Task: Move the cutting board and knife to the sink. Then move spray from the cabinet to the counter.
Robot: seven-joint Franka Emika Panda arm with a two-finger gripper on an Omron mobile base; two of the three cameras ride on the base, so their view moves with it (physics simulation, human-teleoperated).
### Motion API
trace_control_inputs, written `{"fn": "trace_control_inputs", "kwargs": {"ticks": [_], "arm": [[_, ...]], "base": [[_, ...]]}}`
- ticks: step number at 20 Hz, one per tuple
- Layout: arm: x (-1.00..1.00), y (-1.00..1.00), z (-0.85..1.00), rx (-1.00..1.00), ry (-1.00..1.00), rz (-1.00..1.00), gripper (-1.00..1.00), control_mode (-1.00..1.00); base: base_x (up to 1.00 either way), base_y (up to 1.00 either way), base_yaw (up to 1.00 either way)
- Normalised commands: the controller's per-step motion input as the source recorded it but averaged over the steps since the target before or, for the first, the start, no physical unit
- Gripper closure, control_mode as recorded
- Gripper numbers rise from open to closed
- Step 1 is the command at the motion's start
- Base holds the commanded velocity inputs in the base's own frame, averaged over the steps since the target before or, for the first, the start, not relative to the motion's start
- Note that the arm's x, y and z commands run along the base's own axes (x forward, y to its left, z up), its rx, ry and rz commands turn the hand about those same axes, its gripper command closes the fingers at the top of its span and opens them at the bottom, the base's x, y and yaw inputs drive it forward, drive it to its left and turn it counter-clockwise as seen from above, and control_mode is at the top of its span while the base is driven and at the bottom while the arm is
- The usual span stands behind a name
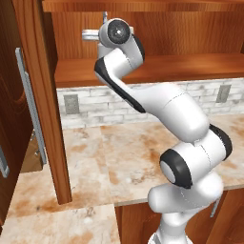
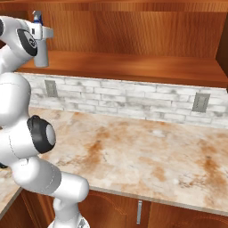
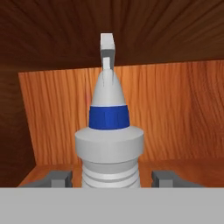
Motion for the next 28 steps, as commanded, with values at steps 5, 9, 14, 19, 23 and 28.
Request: {"fn": "trace_control_inputs", "kwargs": {"ticks": [5, 9, 14, 19, 23, 28], "arm": [[-0.23, 0.0, 0.0, 0.0, 0.0, -0.01, 1.0, -1.0], [-0.27, 0.0, 0.0, 0.0, 0.0, 0.0, 1.0, -1.0], [-0.3, 0.0, 0.0, 0.01, 0.0, 0.0, 1.0, -1.0], [-0.37, -0.01, 0.0, 0.02, 0.0, 0.0, 1.0, -1.0], [-0.39, -0.08, 0.0, 0.03, 0.0, 0.0, 1.0, -1.0], [-0.36, -0.16, 0.0, 0.01, 0.0, 0.0, 1.0, -1.0]], "base": [[0.0, 0.0, 0.0], [0.0, 0.0, 0.0], [0.0, 0.0, 0.0], [0.0, 0.0, 0.0], [0.0, 0.0, 0.0], [0.0, 0.0, 0.0]]}}
